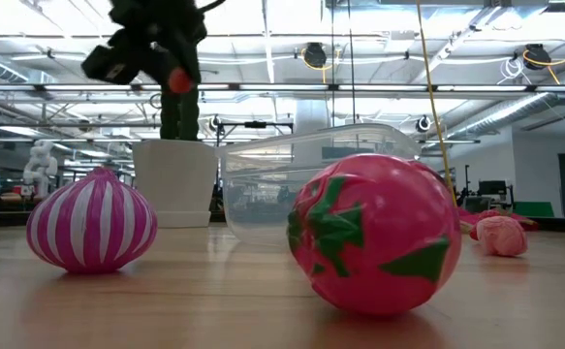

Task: Pick and placing Produce into tupperware
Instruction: Put the bottom strawberry into the transparent bin

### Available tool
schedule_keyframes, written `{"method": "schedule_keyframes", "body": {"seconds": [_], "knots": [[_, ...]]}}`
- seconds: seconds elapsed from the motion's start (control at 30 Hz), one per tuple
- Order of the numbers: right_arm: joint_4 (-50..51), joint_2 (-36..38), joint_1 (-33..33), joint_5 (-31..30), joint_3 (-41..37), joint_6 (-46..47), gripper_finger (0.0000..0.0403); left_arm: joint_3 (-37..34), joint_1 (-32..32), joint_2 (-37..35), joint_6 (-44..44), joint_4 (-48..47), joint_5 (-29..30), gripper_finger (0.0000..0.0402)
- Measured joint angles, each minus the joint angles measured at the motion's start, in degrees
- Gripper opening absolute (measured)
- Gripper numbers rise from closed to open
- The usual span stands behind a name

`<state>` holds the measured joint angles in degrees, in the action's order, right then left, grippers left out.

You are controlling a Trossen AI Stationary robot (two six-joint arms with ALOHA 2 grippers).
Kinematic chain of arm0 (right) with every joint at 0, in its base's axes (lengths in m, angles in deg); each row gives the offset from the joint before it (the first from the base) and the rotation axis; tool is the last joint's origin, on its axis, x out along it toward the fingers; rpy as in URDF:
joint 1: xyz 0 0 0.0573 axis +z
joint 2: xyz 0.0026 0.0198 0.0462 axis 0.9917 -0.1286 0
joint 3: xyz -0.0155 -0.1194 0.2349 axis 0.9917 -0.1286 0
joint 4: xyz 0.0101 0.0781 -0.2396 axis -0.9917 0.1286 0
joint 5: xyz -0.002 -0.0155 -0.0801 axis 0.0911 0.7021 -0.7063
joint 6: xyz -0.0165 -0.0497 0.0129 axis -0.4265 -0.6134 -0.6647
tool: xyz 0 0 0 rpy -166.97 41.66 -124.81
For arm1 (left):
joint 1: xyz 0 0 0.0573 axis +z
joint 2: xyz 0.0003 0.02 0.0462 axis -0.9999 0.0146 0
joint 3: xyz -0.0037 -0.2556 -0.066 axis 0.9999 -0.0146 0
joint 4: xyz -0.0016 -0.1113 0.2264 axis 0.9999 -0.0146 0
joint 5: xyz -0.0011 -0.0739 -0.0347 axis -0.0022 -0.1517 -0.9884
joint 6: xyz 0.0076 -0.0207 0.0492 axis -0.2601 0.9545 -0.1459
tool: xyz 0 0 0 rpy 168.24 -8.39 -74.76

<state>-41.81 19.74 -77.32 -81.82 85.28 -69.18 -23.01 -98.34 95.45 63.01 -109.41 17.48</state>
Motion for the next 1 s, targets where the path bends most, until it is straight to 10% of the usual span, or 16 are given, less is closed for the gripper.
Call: {"method": "schedule_keyframes", "body": {"seconds": [0.57,1.0], "knots": [[0.94,0.07,0.00,0.00,0.01,-0.39,0.0209,33.70,5.51,30.10,-15.51,-10.05,-8.90,0.0120],[2.04,0.20,0.01,0.00,0.01,-1.09,0.0209,36.95,4.97,37.37,-14.07,-15.44,-11.19,0.0120]]}}
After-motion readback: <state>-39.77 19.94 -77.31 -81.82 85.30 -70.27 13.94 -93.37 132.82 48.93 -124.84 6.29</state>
